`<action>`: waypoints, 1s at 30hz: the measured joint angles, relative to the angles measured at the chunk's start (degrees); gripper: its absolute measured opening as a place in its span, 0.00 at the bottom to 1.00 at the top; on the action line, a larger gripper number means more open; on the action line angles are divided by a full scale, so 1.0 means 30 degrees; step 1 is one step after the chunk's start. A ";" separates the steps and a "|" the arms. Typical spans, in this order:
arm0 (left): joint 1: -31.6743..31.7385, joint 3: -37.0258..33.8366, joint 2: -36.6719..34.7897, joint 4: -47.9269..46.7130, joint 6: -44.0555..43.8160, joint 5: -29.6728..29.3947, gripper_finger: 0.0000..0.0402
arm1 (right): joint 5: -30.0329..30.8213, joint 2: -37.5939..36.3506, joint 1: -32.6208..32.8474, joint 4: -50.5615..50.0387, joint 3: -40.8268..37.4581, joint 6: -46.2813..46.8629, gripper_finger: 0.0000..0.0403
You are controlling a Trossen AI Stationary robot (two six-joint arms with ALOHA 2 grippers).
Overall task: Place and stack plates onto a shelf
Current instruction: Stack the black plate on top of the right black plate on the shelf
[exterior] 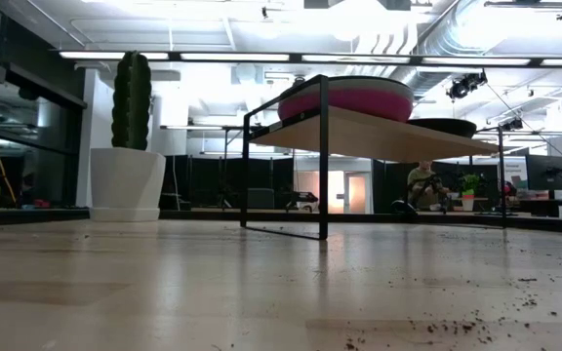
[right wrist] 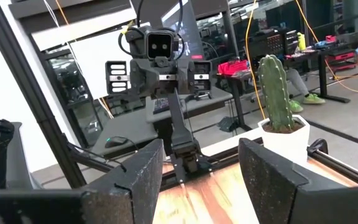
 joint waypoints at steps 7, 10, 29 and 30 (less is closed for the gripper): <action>0.0000 0.0000 -0.0007 0.0008 0.0007 0.0000 0.42 | 0.0000 0.0000 0.0000 0.0000 0.0000 0.0000 0.48; 0.0000 0.0000 -0.0007 0.0008 0.0007 0.0000 0.42 | 0.0000 0.0000 0.0000 0.0000 0.0000 0.0000 0.48; 0.0000 0.0000 0.0000 -0.0014 0.0007 0.0000 0.42 | 0.0005 0.0000 0.0000 -0.0007 0.0000 0.0568 0.48; 0.0000 0.0000 0.0000 -0.0014 0.0007 0.0000 0.42 | 0.0007 0.0000 0.0000 -0.0007 0.0000 0.0568 0.48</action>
